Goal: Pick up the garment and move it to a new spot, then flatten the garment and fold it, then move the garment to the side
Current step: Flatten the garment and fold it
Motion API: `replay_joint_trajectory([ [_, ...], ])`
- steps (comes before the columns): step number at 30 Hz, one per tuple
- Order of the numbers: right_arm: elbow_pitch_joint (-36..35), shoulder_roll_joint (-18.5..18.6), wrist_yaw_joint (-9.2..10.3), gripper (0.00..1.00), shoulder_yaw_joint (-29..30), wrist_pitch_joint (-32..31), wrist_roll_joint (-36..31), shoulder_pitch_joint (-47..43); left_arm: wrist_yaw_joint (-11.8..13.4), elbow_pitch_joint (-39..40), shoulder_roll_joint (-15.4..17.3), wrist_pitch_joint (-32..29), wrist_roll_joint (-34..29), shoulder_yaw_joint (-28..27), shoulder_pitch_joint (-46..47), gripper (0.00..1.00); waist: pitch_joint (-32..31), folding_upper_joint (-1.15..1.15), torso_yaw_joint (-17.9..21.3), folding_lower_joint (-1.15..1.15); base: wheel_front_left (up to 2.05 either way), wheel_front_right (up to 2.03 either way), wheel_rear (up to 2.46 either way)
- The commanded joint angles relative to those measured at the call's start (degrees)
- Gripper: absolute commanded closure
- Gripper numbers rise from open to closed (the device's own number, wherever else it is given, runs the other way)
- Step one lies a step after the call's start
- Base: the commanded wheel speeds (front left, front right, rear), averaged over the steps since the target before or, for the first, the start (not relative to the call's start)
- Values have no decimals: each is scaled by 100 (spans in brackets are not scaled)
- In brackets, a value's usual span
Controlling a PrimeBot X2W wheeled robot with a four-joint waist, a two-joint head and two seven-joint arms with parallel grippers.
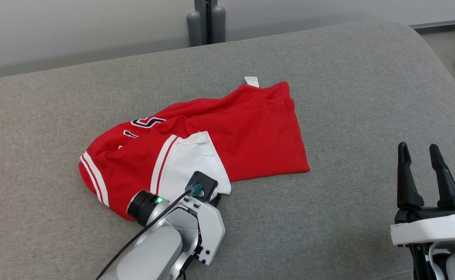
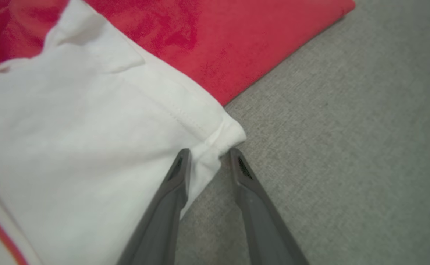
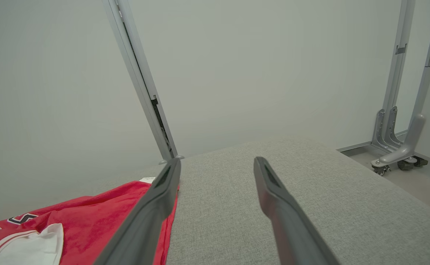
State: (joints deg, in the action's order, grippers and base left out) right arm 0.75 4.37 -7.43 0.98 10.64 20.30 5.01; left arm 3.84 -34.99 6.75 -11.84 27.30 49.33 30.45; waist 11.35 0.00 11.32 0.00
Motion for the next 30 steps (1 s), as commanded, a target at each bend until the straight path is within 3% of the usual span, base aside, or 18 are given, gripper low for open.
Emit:
replay_joint_trajectory([
  [1,20,18,-11,0,23,52,-6,16,-20,-92,31,28,-19,31,55,100,-30,0,-42,0,0,0,0],
  [9,-3,83,-11,0,138,-19,-39,-100,-205,178,-63,515,167,-53,-15,100,-286,0,-417,0,0,0,0],
  [14,-55,110,-11,0,221,-75,-43,-215,-89,804,94,609,266,-182,-160,100,-415,0,-754,0,0,0,0],
  [20,-129,122,-11,0,246,-173,-52,-327,199,2016,597,497,438,-472,-571,100,-583,0,-1200,0,0,0,0],
  [30,-166,144,-11,0,270,-272,-45,-450,500,3426,1809,250,800,-1041,-1445,100,-766,0,-1623,0,0,0,0],
])
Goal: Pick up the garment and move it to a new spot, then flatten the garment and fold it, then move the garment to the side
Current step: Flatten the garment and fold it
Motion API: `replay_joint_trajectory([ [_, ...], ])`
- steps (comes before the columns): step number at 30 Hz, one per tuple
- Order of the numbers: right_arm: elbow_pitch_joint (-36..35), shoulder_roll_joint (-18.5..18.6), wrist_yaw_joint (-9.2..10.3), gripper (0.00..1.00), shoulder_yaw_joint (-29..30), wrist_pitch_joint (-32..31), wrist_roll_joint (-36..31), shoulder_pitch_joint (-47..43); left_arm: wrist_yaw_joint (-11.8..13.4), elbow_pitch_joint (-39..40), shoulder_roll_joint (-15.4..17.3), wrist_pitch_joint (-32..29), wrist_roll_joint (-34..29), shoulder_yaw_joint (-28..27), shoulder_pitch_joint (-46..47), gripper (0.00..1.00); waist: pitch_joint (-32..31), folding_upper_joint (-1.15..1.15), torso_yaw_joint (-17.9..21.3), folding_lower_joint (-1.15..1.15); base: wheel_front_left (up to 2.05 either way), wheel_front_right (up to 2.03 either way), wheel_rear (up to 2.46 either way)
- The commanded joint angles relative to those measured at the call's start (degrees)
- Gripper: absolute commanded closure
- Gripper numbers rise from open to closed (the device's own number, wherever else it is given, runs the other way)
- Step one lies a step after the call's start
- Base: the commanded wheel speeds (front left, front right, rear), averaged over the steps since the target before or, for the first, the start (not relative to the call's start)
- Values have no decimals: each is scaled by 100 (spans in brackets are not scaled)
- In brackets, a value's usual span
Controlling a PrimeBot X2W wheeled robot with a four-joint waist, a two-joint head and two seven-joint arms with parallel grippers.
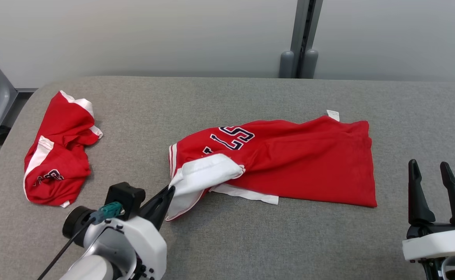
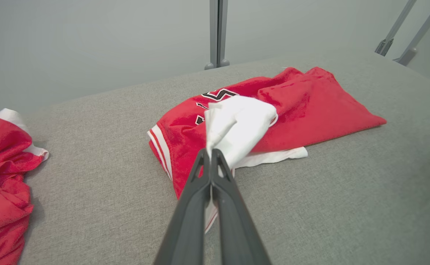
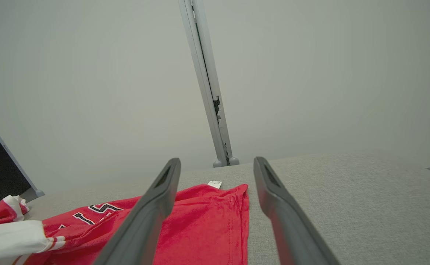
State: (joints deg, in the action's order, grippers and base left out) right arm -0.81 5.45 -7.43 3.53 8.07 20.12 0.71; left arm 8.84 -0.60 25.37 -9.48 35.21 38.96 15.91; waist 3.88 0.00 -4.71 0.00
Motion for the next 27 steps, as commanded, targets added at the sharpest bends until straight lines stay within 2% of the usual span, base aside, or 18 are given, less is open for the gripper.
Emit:
replay_joint_trajectory([
  [1,-14,47,-11,0,13,-34,-19,-60,-19,71,171,27,13,-54,-135,100,-53,0,-62,0,0,0,0],
  [6,-34,100,-11,0,6,-80,7,-105,-196,72,676,22,-26,-35,-434,100,-61,0,-118,0,0,0,0],
  [10,-18,105,-11,0,-17,-87,20,-127,-370,-114,920,-12,64,34,-651,100,-72,0,-126,0,0,0,0],
  [18,-6,133,-11,0,-48,-151,33,-176,-398,-848,1084,80,105,75,-905,100,-80,0,-74,0,0,0,0],
  [22,9,144,-11,0,-15,-206,36,-205,-426,-1185,1050,155,159,76,-946,100,-70,0,-50,0,0,0,0],
  [27,33,108,-11,0,-31,-241,41,-216,-271,-1713,1025,322,87,44,-968,100,-73,0,-12,0,0,0,0],
])
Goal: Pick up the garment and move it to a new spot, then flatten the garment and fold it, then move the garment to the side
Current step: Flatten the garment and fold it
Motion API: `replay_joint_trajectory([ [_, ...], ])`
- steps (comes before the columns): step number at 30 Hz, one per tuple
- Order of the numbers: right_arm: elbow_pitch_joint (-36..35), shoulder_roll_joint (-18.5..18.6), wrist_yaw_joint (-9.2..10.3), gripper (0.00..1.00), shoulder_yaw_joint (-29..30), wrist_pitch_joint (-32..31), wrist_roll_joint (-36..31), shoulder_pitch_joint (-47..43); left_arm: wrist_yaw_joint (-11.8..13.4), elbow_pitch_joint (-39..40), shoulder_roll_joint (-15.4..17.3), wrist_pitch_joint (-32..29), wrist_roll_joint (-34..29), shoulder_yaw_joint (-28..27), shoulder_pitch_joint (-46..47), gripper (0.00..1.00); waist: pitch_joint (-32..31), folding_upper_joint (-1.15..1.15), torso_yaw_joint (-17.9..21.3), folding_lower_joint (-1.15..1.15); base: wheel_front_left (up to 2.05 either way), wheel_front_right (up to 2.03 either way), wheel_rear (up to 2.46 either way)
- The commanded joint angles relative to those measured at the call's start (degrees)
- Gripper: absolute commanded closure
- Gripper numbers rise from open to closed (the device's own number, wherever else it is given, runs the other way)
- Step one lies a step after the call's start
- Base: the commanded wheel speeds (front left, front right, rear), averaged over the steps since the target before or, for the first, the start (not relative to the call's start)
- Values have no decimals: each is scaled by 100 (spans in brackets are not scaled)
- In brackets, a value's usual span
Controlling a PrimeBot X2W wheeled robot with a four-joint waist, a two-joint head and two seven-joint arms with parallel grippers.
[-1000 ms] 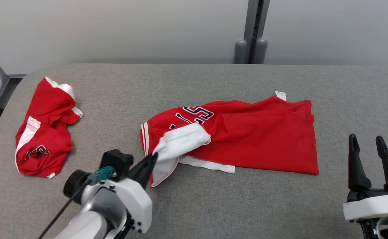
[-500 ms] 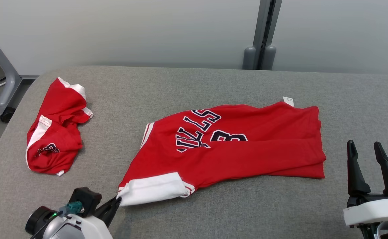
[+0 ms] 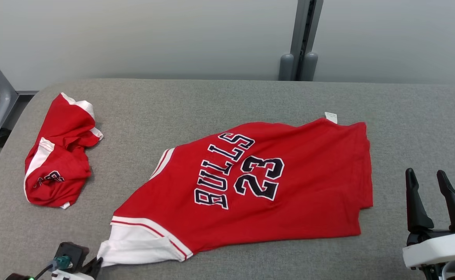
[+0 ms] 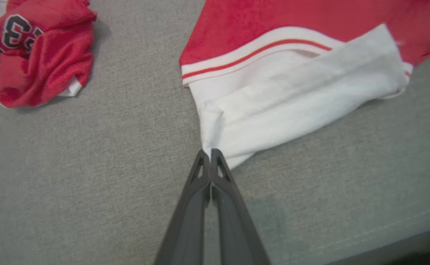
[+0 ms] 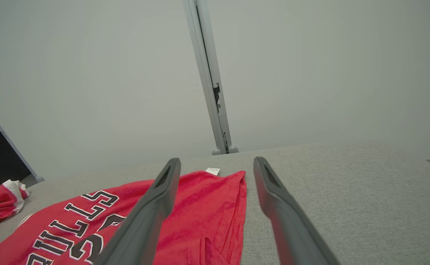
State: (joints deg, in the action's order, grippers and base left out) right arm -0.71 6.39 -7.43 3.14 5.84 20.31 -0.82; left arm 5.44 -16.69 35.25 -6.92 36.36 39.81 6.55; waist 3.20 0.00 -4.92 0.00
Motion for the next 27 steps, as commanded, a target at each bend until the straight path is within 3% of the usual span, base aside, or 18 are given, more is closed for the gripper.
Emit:
replay_joint_trajectory([
  [1,23,14,-11,0,8,-18,23,-63,69,-103,38,66,-29,-40,-31,100,-4,0,9,0,0,0,0],
  [4,51,7,-11,0,47,-39,24,-83,118,-306,-57,171,15,-70,-44,100,-16,0,15,0,0,0,0],
  [5,51,8,-11,0,52,-53,26,-88,100,-302,-58,158,48,-73,-39,82,-20,0,16,0,0,0,0],
  [6,49,7,-11,0,62,-58,29,-89,95,-306,-93,192,72,-74,-57,1,-12,0,15,0,0,0,0],
  [11,34,-1,-11,0,77,-103,17,-67,80,-322,-191,286,124,-68,-79,0,23,0,14,0,0,0,0],
  [16,15,-6,-11,0,111,-107,13,-91,310,-1,-120,398,136,-226,-68,0,20,0,-8,0,0,0,0],
  [22,17,-33,-11,0,125,-82,11,-178,796,1052,-26,599,70,-558,16,0,-82,0,-48,0,0,0,0],
  [27,46,-85,-11,0,111,-26,38,-246,1321,1852,-256,968,-1,-859,109,0,-138,0,-13,0,0,0,0],
])
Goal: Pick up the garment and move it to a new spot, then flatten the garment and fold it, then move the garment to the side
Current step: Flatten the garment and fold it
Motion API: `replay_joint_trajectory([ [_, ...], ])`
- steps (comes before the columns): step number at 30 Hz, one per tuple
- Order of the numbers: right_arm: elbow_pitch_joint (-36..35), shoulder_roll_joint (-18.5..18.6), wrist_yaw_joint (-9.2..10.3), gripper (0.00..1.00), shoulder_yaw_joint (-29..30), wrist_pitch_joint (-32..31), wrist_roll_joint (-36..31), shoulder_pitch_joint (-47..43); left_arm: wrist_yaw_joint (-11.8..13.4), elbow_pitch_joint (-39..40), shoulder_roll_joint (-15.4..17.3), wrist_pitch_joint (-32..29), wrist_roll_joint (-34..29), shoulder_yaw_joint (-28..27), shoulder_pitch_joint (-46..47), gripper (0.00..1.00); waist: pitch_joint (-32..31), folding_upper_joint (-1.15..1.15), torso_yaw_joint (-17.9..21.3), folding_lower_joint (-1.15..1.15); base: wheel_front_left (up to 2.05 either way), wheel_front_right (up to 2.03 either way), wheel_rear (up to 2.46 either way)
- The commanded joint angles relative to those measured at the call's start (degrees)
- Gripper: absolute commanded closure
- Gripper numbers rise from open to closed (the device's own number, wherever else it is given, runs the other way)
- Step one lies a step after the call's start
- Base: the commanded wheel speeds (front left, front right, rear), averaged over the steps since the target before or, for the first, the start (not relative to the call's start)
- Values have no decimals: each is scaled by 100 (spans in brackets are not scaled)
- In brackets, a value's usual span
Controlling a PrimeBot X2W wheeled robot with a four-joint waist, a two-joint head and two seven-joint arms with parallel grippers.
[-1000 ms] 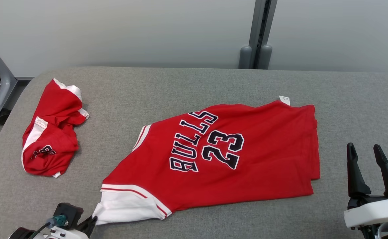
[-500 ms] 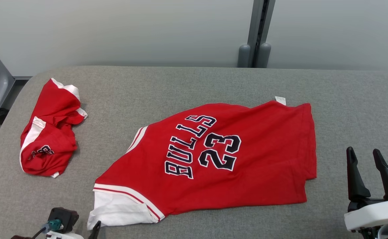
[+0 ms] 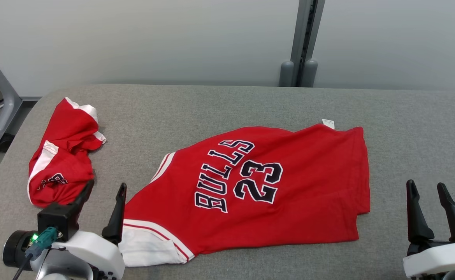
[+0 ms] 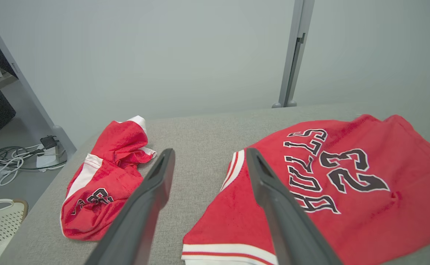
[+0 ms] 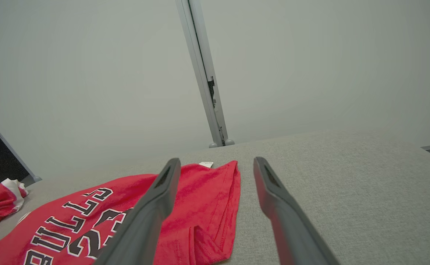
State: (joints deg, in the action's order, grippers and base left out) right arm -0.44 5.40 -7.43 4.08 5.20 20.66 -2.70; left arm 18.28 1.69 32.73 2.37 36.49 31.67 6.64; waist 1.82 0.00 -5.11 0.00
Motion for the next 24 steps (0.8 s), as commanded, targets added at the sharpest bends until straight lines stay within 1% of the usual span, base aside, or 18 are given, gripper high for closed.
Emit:
replay_joint_trajectory([
  [1,26,-2,-11,0,15,39,7,-81,117,90,-78,139,4,-115,108,0,-3,0,19,0,0,0,0],
  [4,53,-39,-11,0,11,53,25,-176,325,183,-360,549,87,-332,92,0,-2,0,61,0,0,0,0],
  [6,66,-51,-11,0,17,61,38,-234,396,184,-554,793,129,-420,94,0,-13,0,82,0,0,0,0],
  [9,86,-68,-11,0,-35,12,52,-237,312,141,-719,950,101,-366,137,0,18,0,124,0,0,0,0],
  [12,163,-65,-11,0,-71,-100,84,-192,230,28,-739,989,103,-326,190,0,55,0,144,0,0,0,0],
  [14,340,-75,-11,0,-150,-384,115,-157,192,-8,-739,1004,117,-346,252,0,85,0,135,0,0,0,0],
  [17,688,-7,-11,0,-370,-970,176,-19,148,-42,-757,1006,112,-317,294,0,151,0,68,0,0,0,0],
  [18,688,-7,-11,0,-370,-970,176,-19,148,-42,-757,1006,112,-317,294,0,151,0,68,0,0,0,0],
  [21,1003,49,-11,0,-602,-1501,273,174,97,-75,-786,983,125,-278,368,0,209,0,-32,0,0,0,0],
  [24,1249,86,-11,0,-662,-1860,366,355,72,-123,-814,965,147,-247,405,0,249,0,-145,0,0,0,0],
])
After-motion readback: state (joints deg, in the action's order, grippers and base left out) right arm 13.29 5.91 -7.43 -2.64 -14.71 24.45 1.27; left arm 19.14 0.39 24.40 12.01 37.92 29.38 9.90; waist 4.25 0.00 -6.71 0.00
